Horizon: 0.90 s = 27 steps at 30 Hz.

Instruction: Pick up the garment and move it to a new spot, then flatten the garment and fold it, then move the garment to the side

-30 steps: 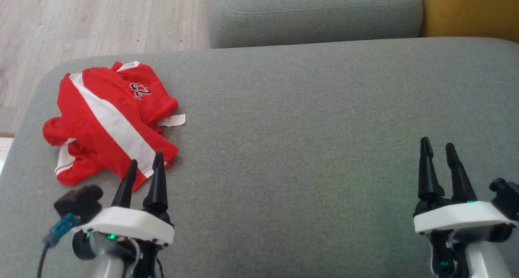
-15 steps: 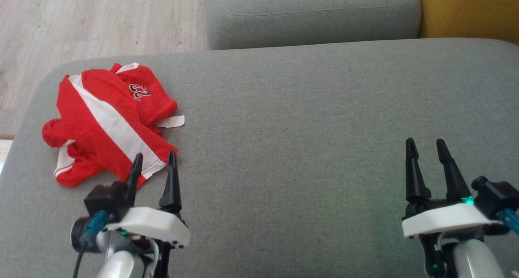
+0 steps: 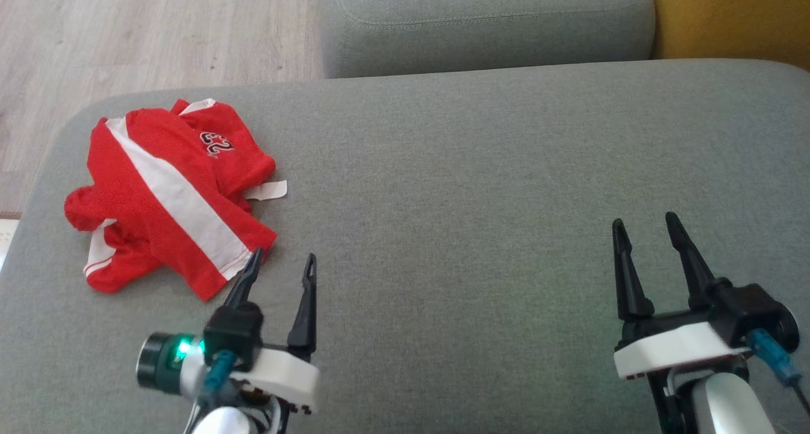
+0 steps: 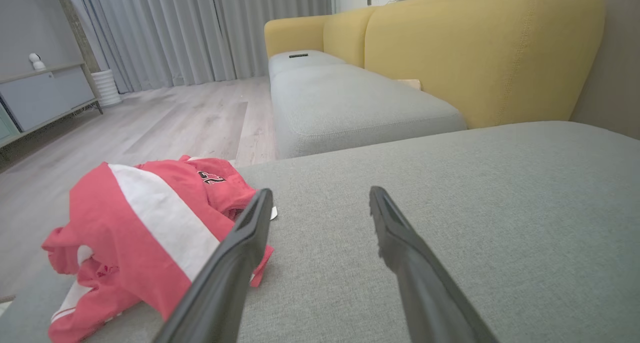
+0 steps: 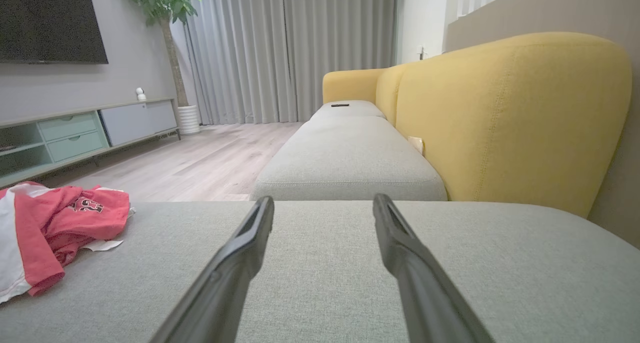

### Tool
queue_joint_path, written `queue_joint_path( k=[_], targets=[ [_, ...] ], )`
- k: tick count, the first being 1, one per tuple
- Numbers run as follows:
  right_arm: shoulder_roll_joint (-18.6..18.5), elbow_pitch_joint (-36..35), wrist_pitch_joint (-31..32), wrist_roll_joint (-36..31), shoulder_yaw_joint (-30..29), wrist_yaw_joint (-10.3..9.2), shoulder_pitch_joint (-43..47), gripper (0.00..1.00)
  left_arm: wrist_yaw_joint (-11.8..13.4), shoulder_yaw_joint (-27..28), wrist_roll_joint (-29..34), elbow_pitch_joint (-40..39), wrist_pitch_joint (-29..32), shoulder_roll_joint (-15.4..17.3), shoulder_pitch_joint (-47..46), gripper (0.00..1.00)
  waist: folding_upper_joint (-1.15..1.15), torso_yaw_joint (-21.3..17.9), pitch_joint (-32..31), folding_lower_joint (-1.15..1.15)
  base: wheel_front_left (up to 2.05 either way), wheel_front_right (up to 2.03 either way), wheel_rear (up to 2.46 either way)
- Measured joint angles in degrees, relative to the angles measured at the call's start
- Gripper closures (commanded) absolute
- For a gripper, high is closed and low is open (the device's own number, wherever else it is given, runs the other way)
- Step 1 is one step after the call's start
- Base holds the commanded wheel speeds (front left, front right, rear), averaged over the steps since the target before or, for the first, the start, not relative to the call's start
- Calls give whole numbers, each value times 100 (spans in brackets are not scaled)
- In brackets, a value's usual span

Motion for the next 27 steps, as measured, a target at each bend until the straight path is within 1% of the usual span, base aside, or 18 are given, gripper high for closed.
queue_joint_path(
  k=[5, 8, 10, 13, 16, 19, 22, 23, 24, 27],
  targets=[
    [-2, -37, -91, -397, 22, 0, -1, 0, 198, -248, 378, -22, -77, 59, -146, 0, 0, 19, -3, 0, 0, 0, 0],
    [-2, -122, -143, -546, 54, 0, -1, 0, 330, -292, 460, -191, -138, 93, -172, 0, 0, 31, -4, 0, 0, 0, 0],
    [-2, -167, -152, -567, 64, 0, -1, 0, 332, -288, 454, -332, -178, 82, -170, 0, 0, 38, -4, 0, 0, 0, 0],
    [-3, -204, -204, -419, 58, 0, -1, 0, 296, -67, 336, -566, -227, -27, -153, 0, 0, 49, -4, 0, 0, 0, 0],
    [-4, -182, -252, 58, 23, -1, 1, 0, -4, 304, 227, -728, -290, -202, -70, 0, 0, 66, -7, 0, 0, 0, 0],
    [-4, -120, -312, 364, -15, 0, 5, 0, -430, 786, 90, -787, -304, -520, 214, 0, 0, 80, -15, 0, 0, 0, 0],
    [-4, 21, -368, 621, -60, 0, 20, 0, -1065, 1244, 46, -720, -353, -867, 507, 0, 0, 92, -20, 0, 0, 0, 0],
    [-4, 114, -368, 704, -68, 0, 24, 0, -1363, 1389, -40, -626, -353, -979, 573, 0, 0, 95, -24, 0, 0, 0, 0],
    [-4, 193, -368, 817, -67, 0, 28, 0, -1603, 1529, -130, -522, -353, -1073, 622, 0, 0, 96, -28, 0, 0, 0, 0],
    [-5, 379, -368, 1020, -3, 0, 36, 0, -2234, 1869, -212, -258, -353, -1222, 699, 0, 0, 89, -40, 0, 0, 0, 0]
  ],
)
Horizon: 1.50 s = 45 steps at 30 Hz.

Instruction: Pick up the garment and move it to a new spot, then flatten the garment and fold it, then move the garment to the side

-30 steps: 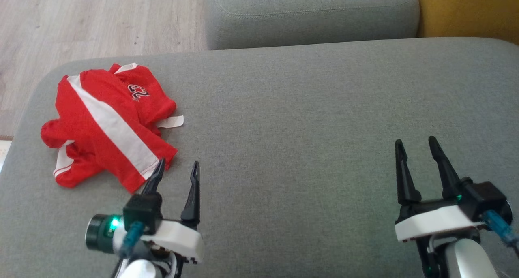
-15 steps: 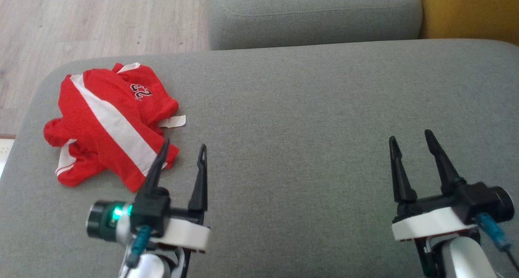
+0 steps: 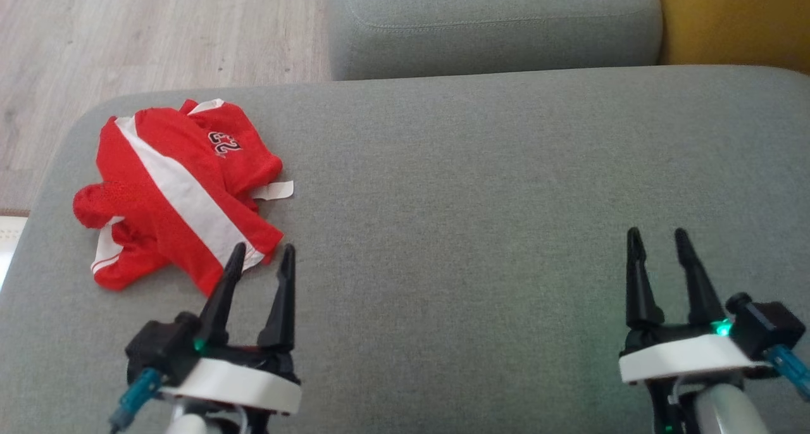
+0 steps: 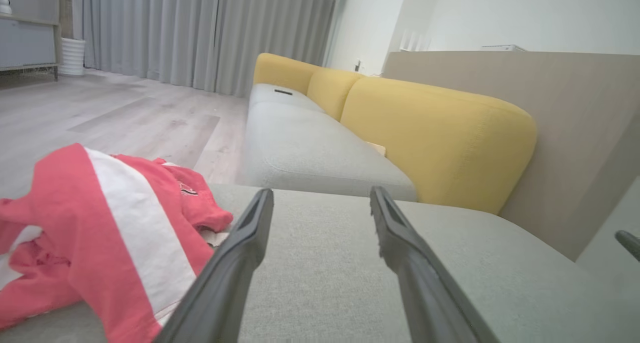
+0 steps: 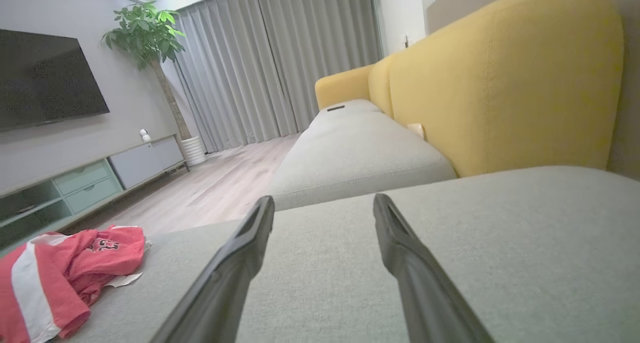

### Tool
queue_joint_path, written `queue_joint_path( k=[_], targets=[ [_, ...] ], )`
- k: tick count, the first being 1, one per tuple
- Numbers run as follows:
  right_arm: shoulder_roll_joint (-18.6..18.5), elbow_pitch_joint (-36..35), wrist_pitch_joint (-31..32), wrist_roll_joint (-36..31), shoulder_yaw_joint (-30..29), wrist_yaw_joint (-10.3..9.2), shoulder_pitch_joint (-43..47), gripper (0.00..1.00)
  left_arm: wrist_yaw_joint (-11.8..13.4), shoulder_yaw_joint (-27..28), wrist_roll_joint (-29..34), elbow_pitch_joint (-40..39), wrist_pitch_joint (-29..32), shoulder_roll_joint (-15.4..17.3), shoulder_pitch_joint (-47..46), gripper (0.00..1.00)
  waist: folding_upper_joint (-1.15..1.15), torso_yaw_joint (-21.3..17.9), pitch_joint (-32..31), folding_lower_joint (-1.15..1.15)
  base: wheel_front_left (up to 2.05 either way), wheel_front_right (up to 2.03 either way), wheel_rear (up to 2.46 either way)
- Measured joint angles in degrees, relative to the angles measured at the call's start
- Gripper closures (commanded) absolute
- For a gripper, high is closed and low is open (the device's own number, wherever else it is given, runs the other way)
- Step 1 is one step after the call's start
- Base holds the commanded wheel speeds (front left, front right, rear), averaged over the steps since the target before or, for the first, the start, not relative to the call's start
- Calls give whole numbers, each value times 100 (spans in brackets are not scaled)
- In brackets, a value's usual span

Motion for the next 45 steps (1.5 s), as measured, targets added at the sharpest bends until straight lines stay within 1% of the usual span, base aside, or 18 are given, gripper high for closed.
queue_joint_path(
  k=[3, 4, 13, 19, 22, 26, 27, 38, 45],
  targets=[
    [0, 236, 0, 314, 80, 0, -1, 0, -277, 290, 13, 281, 0, -69, 5, 0, 0, -13, -12, 0, 0, 0, 0],
    [0, 285, 0, 363, 105, 0, -1, 0, -323, 339, 14, 330, 0, -71, 5, 0, 0, -19, -12, 0, 0, 0, 0],
    [0, 390, 0, 480, 168, 0, -7, 0, -369, 363, -94, 415, 0, -83, 3, 0, 0, -30, -6, 0, 0, 0, 0],
    [0, 447, 0, 489, 247, 0, -10, 0, -360, 381, -149, 460, 0, -87, -20, 0, 0, 99, -16, 0, 0, 0, 0],
    [-1, 474, 0, 490, 334, 0, -12, 0, -261, 426, -181, 505, 0, -91, -26, 0, 0, 224, -30, 0, 0, 0, 0],
    [-1, 509, 0, 543, 455, -1, -14, 0, -258, 532, -178, 543, 0, -94, -26, 0, 0, 437, -58, 0, 0, 0, 0],
    [-1, 509, 0, 543, 455, -1, -14, 0, -258, 532, -178, 543, 0, -94, -26, 0, 0, 437, -58, 0, 0, 0, 0],
    [-3, 561, 1, 679, 781, 0, -9, 0, -250, 771, -29, 554, 0, -98, -18, 0, 0, 1192, -189, 0, 0, 0, 0],
    [-4, 590, 1, 691, 1047, -1, 98, 0, -141, 969, 36, 627, 0, -97, 12, 0, 0, 1690, -273, 0, 0, 0, 0]
  ],
)
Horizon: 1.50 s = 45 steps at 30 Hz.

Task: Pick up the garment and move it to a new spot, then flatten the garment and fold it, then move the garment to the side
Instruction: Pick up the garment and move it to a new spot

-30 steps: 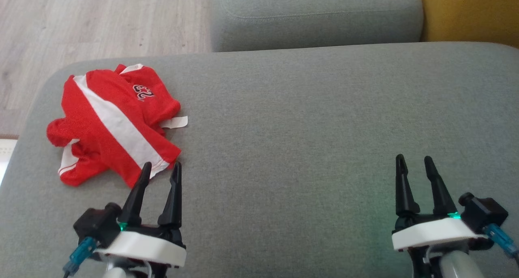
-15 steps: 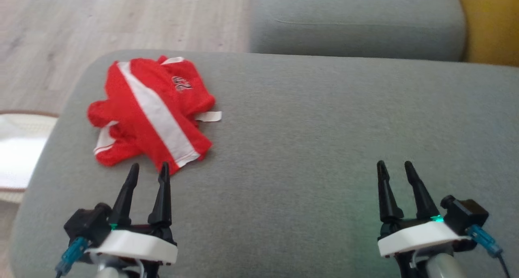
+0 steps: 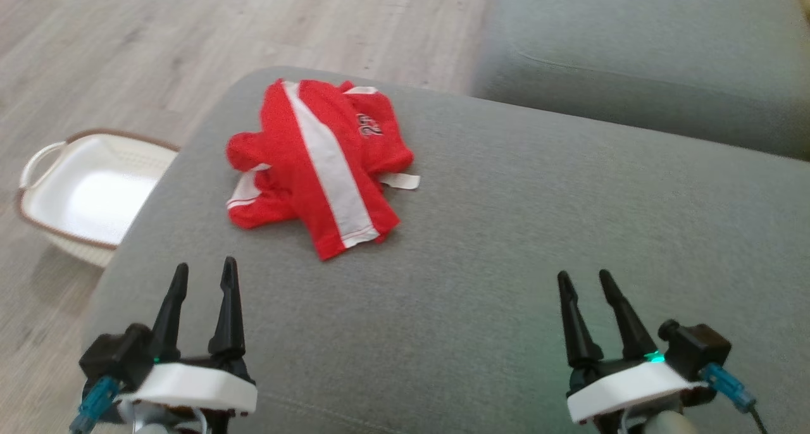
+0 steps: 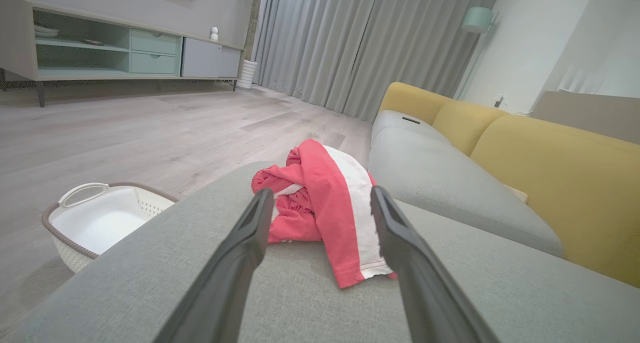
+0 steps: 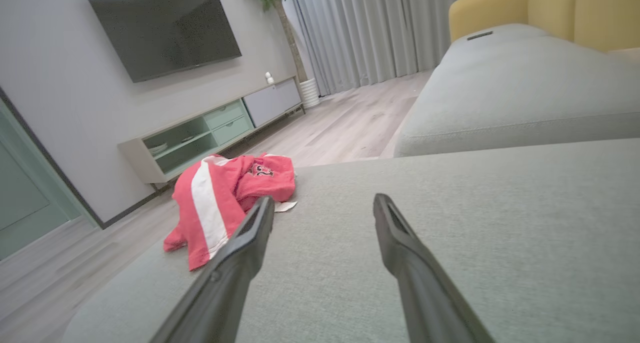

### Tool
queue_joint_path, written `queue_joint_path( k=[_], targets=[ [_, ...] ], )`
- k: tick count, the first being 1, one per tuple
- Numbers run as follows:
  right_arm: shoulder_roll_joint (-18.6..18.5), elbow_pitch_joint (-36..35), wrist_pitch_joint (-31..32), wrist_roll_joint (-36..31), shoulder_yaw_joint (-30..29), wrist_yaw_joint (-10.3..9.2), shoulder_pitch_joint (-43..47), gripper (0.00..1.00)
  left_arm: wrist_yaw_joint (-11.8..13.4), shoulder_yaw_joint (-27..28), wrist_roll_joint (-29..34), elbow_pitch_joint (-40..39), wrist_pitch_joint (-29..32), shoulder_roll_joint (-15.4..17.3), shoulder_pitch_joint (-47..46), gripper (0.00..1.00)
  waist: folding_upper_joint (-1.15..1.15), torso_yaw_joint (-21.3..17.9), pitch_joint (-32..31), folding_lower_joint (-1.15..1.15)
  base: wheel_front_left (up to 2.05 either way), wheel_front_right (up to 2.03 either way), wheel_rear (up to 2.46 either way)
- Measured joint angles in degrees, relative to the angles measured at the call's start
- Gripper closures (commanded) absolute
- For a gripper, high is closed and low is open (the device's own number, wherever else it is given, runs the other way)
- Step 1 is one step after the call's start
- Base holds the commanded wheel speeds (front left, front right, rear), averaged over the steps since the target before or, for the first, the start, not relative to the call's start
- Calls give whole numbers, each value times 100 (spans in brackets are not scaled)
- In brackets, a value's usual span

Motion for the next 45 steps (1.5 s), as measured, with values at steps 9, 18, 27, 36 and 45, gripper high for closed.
queue_joint_path(
  k=[9, 18, 27, 36, 45],
  targets=[
    [0, 11, 0, 152, 222, 1, 76, 0, -7, 126, 85, 7, 0, -2, 84, 0, 0, 518, -70, 0, 0, 0, 0],
    [0, 11, 0, 152, 245, 0, 75, 0, -8, 181, 86, 1, 0, -2, 75, 0, 0, 554, 8, 0, 0, 0, 0],
    [-1, -116, 0, 32, -26, 1, -103, 0, -204, 293, 548, 524, 0, 62, -580, 0, 0, 277, 447, 0, 0, 0, 0],
    [-12, -361, -1, -227, -442, 0, -658, 0, -383, -149, 538, 1800, 996, 875, -2975, 0, 0, -159, 1241, 1, 0, 0, 0],
    [-18, -442, -1, -271, -424, 1, -973, 0, -428, -1012, -158, 3145, 2457, 1514, -4522, 0, 0, -754, 1833, 1, 0, 0, 0]
  ],
)
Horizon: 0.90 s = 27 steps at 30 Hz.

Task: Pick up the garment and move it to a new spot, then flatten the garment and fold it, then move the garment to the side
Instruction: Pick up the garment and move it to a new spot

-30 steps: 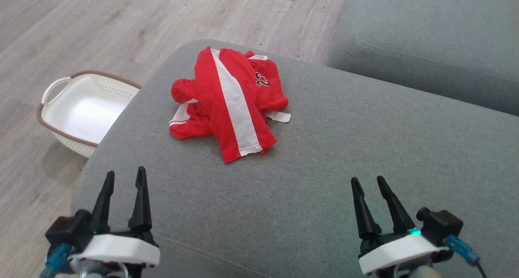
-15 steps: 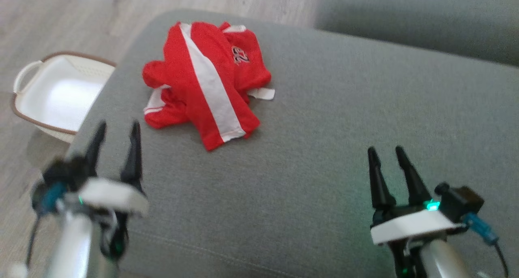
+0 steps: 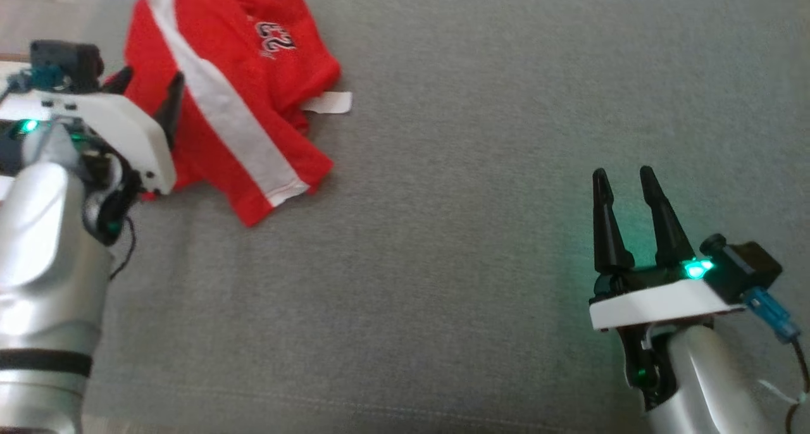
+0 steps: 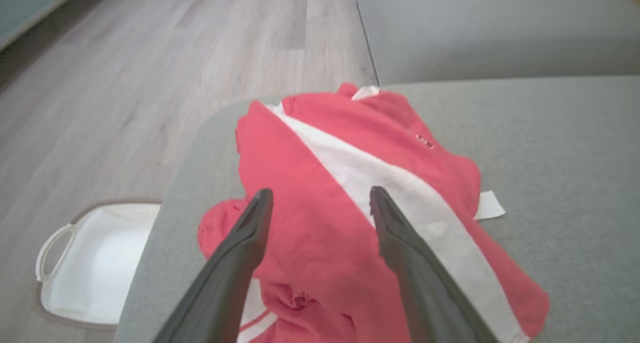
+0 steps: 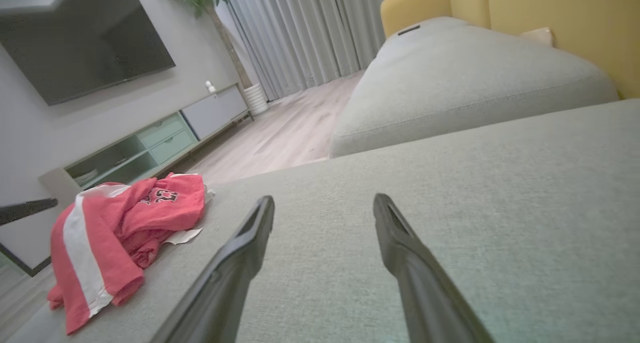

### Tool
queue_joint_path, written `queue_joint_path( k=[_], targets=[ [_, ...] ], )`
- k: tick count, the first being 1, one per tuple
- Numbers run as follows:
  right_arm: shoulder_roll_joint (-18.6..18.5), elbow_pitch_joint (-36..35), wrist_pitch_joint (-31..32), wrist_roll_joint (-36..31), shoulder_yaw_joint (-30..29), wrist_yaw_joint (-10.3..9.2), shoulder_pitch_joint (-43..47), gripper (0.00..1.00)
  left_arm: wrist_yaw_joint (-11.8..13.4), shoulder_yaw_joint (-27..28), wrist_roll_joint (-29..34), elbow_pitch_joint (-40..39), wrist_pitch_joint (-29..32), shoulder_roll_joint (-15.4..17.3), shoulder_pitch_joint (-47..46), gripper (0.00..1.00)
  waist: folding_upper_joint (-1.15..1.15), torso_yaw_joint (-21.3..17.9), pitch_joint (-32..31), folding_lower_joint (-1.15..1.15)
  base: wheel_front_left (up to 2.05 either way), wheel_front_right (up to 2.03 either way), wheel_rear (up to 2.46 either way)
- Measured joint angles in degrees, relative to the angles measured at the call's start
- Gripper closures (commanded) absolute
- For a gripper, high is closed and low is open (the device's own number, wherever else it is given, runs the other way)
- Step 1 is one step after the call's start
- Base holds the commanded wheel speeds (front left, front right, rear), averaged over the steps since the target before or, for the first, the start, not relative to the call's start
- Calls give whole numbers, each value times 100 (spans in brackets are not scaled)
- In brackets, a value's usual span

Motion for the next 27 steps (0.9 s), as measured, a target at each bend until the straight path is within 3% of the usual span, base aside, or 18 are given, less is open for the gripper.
queue_joint_path(
  k=[9, 10, 20, 27],
  targets=[
    [-1, -37, 0, 18, -4, 0, -20, 0, 0, -578, -561, 671, 332, 222, -285, 0, 0, -353, 273, 0, 0, 0, 0],
    [-1, -36, 0, 19, -3, 0, -20, 0, 1, -639, -641, 712, 326, 236, -289, 99, 0, -370, 283, -1, 0, 0, 0],
    [-1, 65, 0, 68, 22, 0, -16, 0, 0, -880, -869, 747, -973, 377, -565, 100, 0, -332, 51, -1, 0, 0, 0],
    [-1, 164, 0, 131, 29, 0, 38, 0, 9, -840, -955, 257, -1506, 376, -630, 100, 0, -271, -357, -1, 0, 0, 0]
  ],
)
